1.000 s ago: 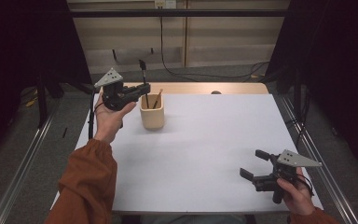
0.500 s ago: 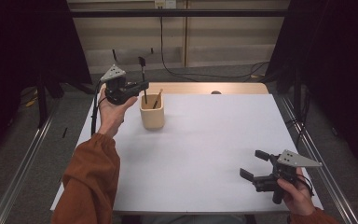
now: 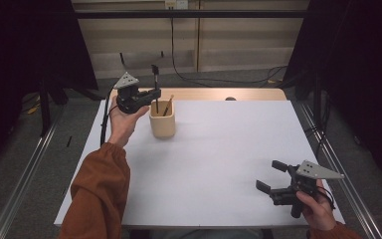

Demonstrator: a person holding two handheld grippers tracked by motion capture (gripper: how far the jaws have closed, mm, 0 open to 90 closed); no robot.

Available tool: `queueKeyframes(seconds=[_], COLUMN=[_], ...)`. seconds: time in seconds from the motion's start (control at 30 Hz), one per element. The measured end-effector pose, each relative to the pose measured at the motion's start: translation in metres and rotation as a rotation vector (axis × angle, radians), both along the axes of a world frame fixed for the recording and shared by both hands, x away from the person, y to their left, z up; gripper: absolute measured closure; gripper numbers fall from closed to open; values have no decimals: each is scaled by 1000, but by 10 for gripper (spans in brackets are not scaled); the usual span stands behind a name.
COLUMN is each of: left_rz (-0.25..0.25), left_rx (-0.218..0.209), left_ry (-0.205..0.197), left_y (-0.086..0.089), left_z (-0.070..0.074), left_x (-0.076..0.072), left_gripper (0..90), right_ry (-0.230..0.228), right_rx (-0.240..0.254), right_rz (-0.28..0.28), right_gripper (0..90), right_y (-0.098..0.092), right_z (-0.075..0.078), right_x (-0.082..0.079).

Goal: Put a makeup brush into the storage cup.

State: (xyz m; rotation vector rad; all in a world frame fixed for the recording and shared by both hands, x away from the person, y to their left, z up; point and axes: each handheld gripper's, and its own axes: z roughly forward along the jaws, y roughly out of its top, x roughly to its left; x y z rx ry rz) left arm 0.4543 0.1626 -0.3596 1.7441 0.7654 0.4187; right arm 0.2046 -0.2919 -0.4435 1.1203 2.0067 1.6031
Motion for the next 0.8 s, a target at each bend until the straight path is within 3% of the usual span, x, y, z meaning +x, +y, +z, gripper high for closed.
queueKeyframes(seconds=[0.33,0.6,0.67,0.8], left_rz=[-9,6,16,12], left_rx=[33,32,13,26], left_ry=[23,48,51,54], left_y=[-2,2,3,4], left_z=[-11,-25,-28,-33], left_x=[2,3,3,2], left_gripper=[856,856,856,856], right_ry=[2,3,5,5], right_rx=[-2,-3,1,0], right_rz=[2,5,7,9], right_gripper=[8,9,11,11], right_y=[1,1,1,1], right_z=[0,-1,-1,-1], right_x=[0,0,0,0])
